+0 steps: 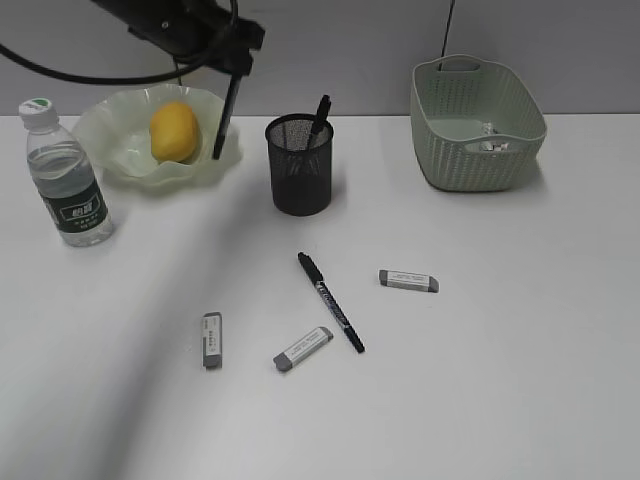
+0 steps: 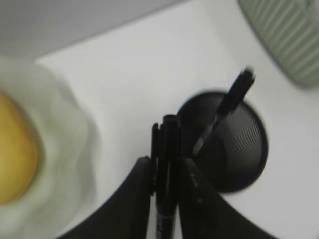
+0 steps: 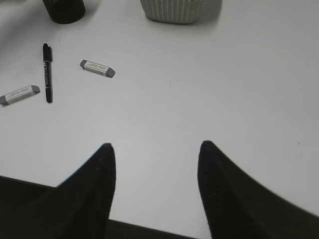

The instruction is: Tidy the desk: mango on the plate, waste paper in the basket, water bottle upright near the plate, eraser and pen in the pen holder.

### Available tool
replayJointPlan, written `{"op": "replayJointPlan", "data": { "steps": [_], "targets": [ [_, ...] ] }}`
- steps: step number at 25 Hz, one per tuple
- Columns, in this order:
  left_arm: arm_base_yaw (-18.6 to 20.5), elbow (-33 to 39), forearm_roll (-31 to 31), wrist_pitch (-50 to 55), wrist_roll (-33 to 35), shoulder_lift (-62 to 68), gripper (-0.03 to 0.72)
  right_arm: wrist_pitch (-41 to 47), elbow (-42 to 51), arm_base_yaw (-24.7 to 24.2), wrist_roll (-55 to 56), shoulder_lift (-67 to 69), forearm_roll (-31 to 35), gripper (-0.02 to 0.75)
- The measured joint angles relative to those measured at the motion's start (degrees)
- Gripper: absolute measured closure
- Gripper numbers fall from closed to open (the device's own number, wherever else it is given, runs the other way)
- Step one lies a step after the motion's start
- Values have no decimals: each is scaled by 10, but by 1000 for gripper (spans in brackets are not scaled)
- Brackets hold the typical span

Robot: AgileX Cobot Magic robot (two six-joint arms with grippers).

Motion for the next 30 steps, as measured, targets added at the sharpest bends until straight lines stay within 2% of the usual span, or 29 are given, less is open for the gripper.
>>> {"op": "replayJointPlan", "data": {
  "steps": [4, 13, 23, 26, 30],
  "targets": [
    [-16, -3, -48, -114, 0, 3, 561, 0, 0, 0, 0, 0, 0, 310],
    [-60, -3, -59, -304, 0, 55, 561, -1, 0, 0, 0, 0, 0, 310],
    [-61, -3, -59, -304, 0, 117, 554, -1, 0, 0, 0, 0, 0, 310],
    [-61, -3, -59, -277, 0, 124, 503, -1, 0, 0, 0, 0, 0, 310],
    [-61, -3, -59, -267, 0, 124, 349, -1, 0, 0, 0, 0, 0, 310]
  ]
}}
